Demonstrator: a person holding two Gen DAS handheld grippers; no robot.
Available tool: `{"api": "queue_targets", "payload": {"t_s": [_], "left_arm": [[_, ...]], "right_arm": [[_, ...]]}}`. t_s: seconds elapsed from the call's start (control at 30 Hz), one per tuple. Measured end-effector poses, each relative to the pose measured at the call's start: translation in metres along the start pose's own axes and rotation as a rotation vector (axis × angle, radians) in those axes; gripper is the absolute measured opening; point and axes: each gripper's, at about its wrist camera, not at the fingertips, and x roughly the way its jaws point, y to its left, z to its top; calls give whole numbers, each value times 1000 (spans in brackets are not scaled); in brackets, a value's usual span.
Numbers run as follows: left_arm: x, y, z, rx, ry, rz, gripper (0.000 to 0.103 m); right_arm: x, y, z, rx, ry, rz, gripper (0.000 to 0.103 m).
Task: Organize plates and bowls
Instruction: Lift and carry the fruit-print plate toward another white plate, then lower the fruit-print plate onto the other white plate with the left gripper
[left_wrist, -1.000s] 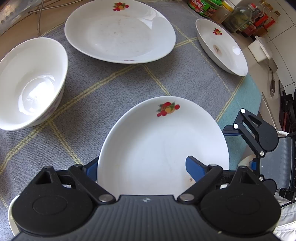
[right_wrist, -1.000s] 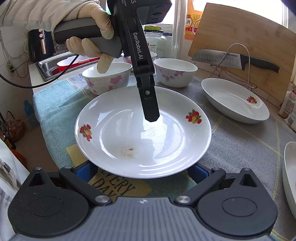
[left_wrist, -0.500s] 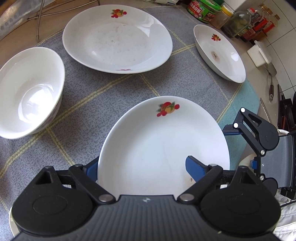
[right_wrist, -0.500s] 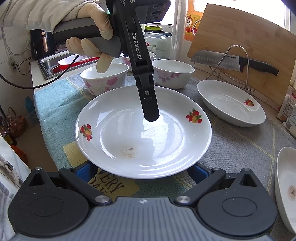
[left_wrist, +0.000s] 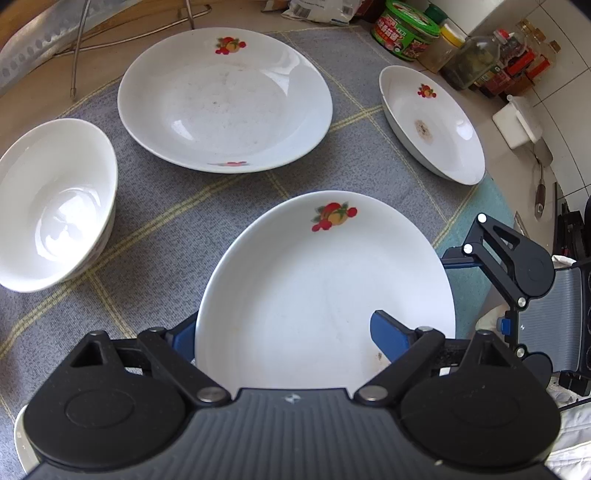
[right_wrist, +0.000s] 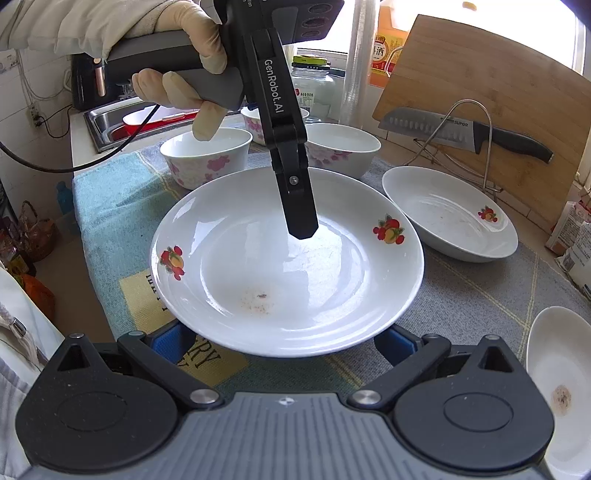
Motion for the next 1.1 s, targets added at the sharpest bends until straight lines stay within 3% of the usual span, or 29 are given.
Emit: {"api": "queue_targets", "payload": {"t_s": [0.47,1.1], "left_arm": [[5,-20,19,-24,-16,4,92],[15,-63,68,25,-18,-2,92]], "right_arm": [[-17,-27,-8,-21,11,44,103],[-50,-71,-26,-8,1,2,103]]}}
